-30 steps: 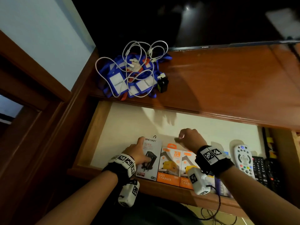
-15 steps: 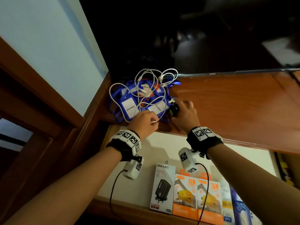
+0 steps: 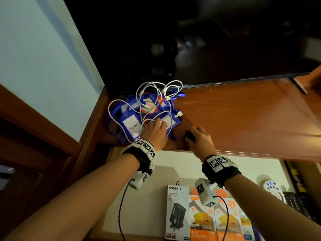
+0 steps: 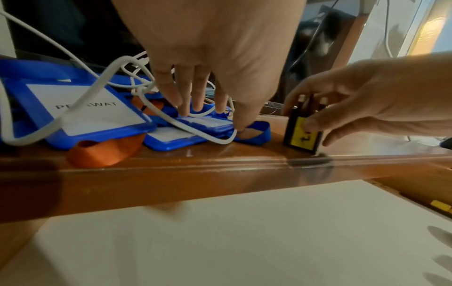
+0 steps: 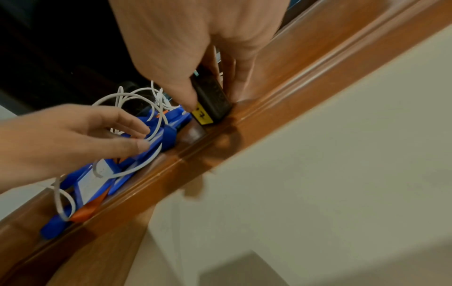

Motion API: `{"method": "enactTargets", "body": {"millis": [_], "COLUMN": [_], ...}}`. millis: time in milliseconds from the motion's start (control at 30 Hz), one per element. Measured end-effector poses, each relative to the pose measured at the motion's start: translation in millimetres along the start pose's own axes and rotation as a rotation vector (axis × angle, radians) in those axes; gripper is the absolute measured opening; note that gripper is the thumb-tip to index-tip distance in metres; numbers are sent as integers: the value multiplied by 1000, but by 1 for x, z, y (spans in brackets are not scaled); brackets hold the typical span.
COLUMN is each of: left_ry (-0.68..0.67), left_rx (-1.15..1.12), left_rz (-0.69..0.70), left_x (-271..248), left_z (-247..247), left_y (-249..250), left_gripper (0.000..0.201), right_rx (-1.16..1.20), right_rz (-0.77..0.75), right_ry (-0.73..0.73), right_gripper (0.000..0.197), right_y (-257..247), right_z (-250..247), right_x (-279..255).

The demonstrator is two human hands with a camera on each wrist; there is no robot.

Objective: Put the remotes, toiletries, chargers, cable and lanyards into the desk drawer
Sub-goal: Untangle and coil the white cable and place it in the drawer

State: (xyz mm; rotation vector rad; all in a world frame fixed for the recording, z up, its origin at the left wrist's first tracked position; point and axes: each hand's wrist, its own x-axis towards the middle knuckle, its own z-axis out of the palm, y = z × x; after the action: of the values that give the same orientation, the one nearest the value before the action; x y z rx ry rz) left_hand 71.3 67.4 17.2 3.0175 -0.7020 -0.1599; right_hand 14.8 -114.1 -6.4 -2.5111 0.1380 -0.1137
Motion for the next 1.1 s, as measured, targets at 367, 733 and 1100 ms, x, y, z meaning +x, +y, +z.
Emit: {"method": "enactTargets", "body": {"millis": [367, 733, 1100], "left_ry": [369, 155, 529], "left_rx": [-47, -284, -774], "left_rz": [20, -216, -288], "left_x": [14, 37, 18], "left_z": [-21, -30, -96], "left_y": [-7, -11, 19], "left_gripper": [47, 37, 31], "right_rx": [135, -114, -216], "right_rz": [249, 393, 323], "right_ry": [-105, -284, -417], "right_gripper": [27, 19, 17], "right_y": [68, 148, 173], "right_z": [-21, -8, -26], "right_x": [-105, -108, -112]}}
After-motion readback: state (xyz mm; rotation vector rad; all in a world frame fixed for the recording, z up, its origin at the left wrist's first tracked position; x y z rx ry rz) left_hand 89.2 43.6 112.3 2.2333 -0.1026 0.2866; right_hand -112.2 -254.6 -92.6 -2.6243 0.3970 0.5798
